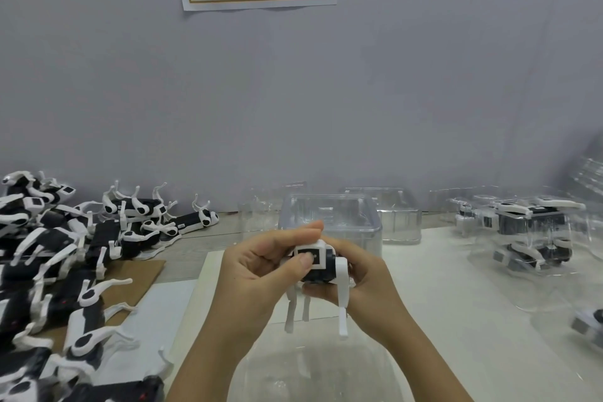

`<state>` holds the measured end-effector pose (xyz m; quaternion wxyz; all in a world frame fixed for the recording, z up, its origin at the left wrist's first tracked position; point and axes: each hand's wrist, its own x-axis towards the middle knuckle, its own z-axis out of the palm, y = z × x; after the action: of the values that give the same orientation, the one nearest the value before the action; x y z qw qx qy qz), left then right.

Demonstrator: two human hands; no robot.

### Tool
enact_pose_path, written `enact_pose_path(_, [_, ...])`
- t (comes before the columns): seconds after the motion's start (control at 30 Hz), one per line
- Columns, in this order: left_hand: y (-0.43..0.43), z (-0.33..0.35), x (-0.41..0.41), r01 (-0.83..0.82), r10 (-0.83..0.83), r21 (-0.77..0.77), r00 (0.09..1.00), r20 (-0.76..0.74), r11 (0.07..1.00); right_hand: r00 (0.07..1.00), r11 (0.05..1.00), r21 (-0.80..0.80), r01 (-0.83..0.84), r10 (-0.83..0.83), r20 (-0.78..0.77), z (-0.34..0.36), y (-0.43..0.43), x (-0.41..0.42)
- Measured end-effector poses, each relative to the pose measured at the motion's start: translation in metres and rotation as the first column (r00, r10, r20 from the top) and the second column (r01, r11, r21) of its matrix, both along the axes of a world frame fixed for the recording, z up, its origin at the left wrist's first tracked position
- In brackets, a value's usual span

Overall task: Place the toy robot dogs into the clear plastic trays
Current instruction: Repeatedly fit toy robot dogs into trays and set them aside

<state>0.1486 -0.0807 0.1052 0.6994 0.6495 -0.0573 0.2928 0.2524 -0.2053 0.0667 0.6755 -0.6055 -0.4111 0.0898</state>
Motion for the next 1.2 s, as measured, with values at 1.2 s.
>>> enact_pose_path(1.2, [0.029, -0.008, -0.025, 0.111, 0.065, 0.586, 0.96, -0.271, 0.803, 0.902, 0.943, 0.289, -0.163, 0.261, -0.343, 0.026, -0.017, 0.002])
